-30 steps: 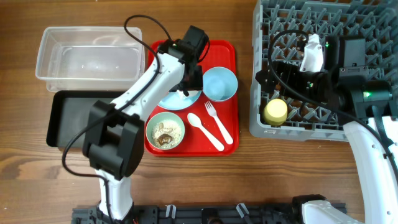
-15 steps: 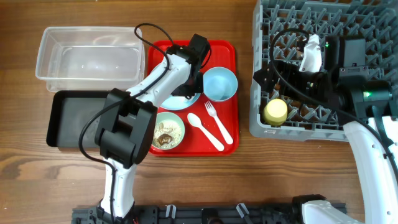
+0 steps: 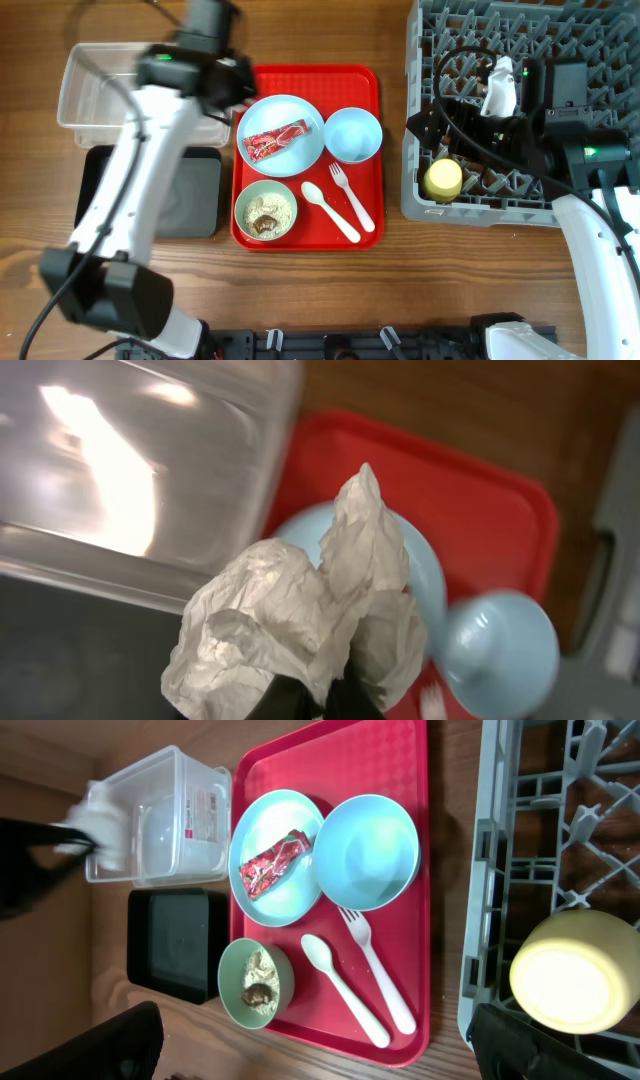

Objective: Sort waste into correct bins and load items into the dishwasher rack
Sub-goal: 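Grasp the white tissue with the left gripper, drop it in the clear bin, then grasp the red wrapper with the left gripper, drop it in the clear bin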

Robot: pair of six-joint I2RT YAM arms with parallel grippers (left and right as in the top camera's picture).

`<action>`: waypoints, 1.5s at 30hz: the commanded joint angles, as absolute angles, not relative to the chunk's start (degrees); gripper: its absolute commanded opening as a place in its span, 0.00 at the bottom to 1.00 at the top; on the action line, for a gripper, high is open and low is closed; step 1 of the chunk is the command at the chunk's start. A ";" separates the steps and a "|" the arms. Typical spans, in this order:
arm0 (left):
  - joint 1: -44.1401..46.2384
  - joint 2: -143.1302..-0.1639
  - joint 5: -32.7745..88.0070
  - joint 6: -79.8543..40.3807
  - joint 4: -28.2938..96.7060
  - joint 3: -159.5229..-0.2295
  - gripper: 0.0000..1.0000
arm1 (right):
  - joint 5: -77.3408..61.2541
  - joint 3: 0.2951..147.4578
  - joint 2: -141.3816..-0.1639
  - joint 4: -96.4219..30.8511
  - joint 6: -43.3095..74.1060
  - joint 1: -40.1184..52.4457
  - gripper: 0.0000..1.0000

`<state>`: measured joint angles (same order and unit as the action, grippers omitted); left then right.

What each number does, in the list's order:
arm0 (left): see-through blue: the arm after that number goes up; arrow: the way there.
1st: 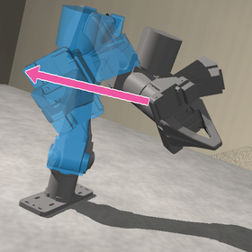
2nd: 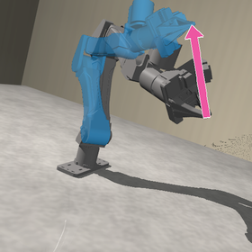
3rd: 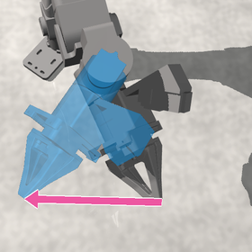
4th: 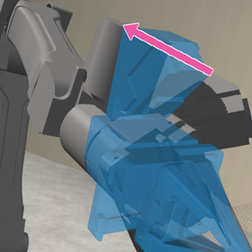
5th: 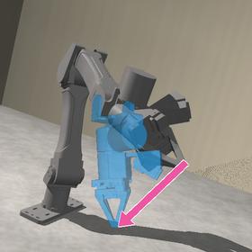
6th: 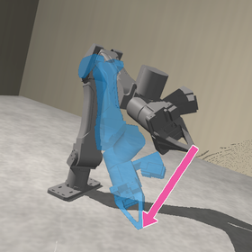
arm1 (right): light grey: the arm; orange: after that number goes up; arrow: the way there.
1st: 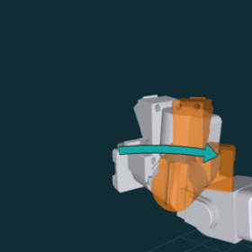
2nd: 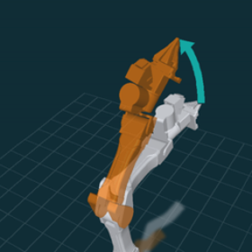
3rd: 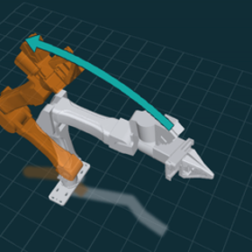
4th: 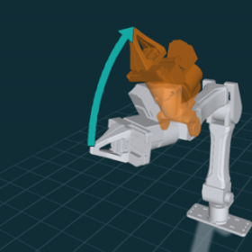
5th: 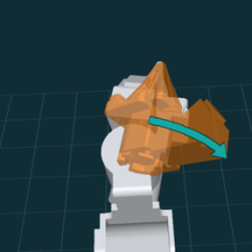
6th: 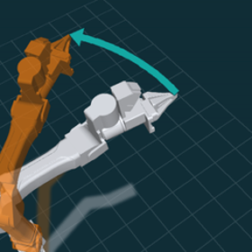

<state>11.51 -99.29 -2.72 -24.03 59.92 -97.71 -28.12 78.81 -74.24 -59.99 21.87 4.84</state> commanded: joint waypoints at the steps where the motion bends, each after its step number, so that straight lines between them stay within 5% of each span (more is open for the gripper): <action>1: 4.45 -102.74 -10.35 -22.61 55.55 -96.31 0.10 | -29.06 79.88 -73.49 -60.05 22.57 5.04 1.00; 4: 1.91 -105.21 -5.06 -18.98 52.93 -96.25 0.51 | -29.08 79.88 -73.49 -60.07 22.59 5.04 1.00; 7: 2.33 -104.92 -1.43 -18.35 53.87 -96.38 0.63 | -29.06 79.88 -73.49 -60.45 22.48 5.04 1.00; 12: 7.57 -104.05 0.99 -17.34 57.54 -96.29 0.60 | -29.06 79.88 -73.49 -60.49 22.44 5.04 1.00; 16: 14.70 -105.51 0.80 -5.67 56.27 -93.78 0.58 | -29.06 79.88 -73.49 -60.47 22.46 5.04 1.00; 20: 18.94 -109.06 -0.03 0.08 53.49 -90.50 0.70 | -29.06 79.88 -73.49 -60.47 22.52 5.04 1.00; 29: 19.40 -119.92 1.98 3.88 47.55 -88.82 0.72 | -29.06 79.88 -73.49 -60.53 22.55 5.04 1.00; 32: 19.40 -121.58 2.63 3.88 47.13 -88.79 0.61 | -29.06 79.88 -73.49 -60.73 22.55 5.04 1.00; 37: 19.40 -121.75 6.63 3.84 48.71 -88.84 0.04 | -29.06 79.88 -73.49 -60.73 22.52 5.04 1.00; 45: 17.96 -111.20 6.61 -5.30 54.24 -93.14 0.04 | -29.04 79.88 -73.49 -60.73 22.50 5.04 1.00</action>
<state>18.98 -119.48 5.58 -1.13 54.24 -89.65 -28.12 78.81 -74.24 -60.64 21.87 4.84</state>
